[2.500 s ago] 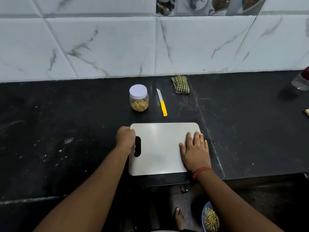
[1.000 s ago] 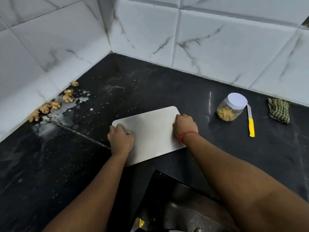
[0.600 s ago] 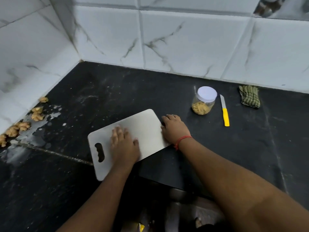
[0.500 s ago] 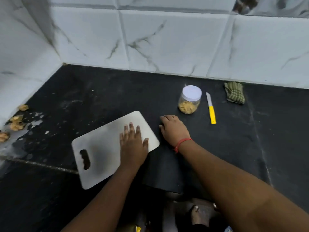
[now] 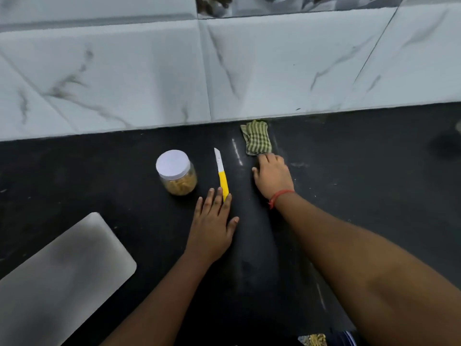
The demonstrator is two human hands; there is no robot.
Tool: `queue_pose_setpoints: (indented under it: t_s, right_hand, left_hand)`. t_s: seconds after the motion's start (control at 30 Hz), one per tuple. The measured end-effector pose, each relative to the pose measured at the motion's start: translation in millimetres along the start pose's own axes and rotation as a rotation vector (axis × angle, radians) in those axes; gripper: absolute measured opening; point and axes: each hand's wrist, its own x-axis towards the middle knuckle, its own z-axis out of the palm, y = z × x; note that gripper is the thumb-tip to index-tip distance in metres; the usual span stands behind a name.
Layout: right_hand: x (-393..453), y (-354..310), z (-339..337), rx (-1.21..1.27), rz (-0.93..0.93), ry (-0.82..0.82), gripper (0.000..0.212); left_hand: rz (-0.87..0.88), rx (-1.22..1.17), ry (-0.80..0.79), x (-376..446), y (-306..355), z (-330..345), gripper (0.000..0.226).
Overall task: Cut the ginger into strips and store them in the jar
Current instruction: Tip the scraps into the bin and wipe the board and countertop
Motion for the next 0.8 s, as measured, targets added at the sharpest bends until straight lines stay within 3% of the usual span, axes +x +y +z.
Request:
queue_pose_setpoints:
  t_s: [0.2,0.3,0.4,0.47,0.6,0.8]
  right_hand:
    - [80,14,-3,-0.023,0.032,-0.115,0.058]
    - [96,12,4,-0.016,0.05,-0.253,0.053]
    - [98,8,7,-0.103,0.007,-0.199,0.031]
    - [102,7,2,-0.14,-0.031,-0.19,0.028]
    - [100,9,-15,0.06,0.043,-0.096,0.022]
    - [-37,2,-40,0.168,0.045,0.051,0.016]
  left_hand:
    - [-0.05,0.025,-0.014,17,6,6,0.069]
    - [-0.074,0.023,-0.005,20,3,5,0.069]
    - [-0.1,0.021,-0.026,20,-1,4,0.07]
    - [-0.107,0.022,-0.032,16,-6,1,0.07]
    - [-0.118,0.009,0.004,8,-16,-6,0.07]
    - [-0.12,-0.041,0.02,-19,-25,-7,0.071]
